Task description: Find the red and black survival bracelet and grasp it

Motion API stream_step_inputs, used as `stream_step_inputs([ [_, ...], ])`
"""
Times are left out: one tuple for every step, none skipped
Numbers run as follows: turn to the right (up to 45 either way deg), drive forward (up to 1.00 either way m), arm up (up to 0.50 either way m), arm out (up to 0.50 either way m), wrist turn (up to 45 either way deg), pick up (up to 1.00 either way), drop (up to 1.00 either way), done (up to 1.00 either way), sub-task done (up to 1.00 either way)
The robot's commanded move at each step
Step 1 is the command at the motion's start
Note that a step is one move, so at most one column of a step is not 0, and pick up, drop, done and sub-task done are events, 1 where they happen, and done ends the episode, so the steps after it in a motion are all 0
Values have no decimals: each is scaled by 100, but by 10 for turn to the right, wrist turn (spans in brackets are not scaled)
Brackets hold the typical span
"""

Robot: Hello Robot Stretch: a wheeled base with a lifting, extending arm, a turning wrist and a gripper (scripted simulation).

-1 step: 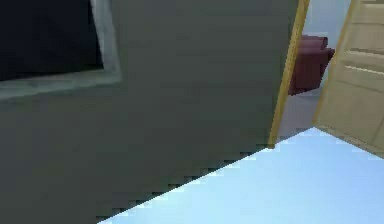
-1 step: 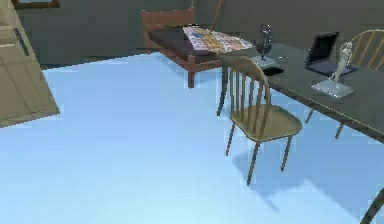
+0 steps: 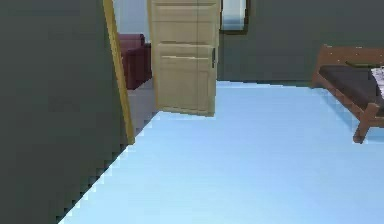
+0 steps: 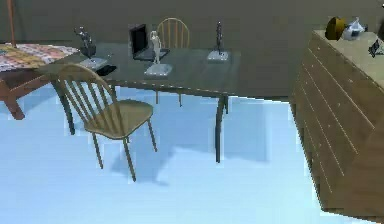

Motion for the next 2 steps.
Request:
stream_step_inputs([
  [450,0,0,0,0,0,0,0,0],
  [450,0,0,0,0,0,0,0,0],
])
